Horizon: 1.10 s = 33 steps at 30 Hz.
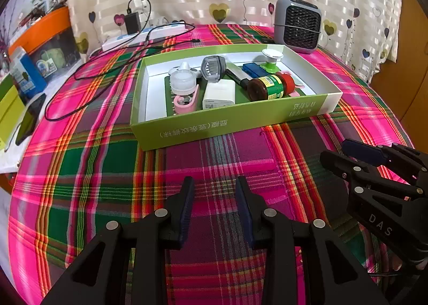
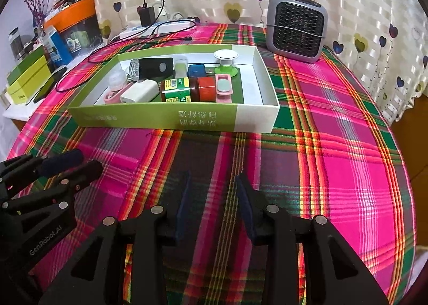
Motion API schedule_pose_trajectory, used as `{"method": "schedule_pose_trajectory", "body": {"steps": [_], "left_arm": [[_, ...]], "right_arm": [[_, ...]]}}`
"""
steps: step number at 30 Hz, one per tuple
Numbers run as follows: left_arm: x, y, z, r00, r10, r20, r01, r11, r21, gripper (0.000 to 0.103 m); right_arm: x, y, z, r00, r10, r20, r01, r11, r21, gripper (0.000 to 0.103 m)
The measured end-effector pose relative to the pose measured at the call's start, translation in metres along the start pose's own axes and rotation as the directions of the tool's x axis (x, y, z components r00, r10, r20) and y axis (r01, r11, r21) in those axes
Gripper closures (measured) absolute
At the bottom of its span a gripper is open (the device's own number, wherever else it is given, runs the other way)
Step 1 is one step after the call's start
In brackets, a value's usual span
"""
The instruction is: Organize rigid objects
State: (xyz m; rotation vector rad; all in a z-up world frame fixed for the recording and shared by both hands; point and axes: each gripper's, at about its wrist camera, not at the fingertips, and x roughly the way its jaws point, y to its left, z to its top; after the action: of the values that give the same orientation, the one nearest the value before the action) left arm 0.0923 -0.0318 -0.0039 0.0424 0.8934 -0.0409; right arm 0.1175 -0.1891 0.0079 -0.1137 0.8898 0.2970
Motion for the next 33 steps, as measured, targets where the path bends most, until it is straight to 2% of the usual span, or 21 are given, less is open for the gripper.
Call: {"method": "schedule_pose_trajectory", "body": {"steps": [33], "left_arm": [[-0.0003,0.0000,-0.0001,1.000,-0.001,0.000,0.001,1.000,-0.001,0.072]], "right_arm": [[0.0004,0.0009,0.0000,1.000,0.002,-0.001,-0.002,1.000,-0.004,0.064]]}}
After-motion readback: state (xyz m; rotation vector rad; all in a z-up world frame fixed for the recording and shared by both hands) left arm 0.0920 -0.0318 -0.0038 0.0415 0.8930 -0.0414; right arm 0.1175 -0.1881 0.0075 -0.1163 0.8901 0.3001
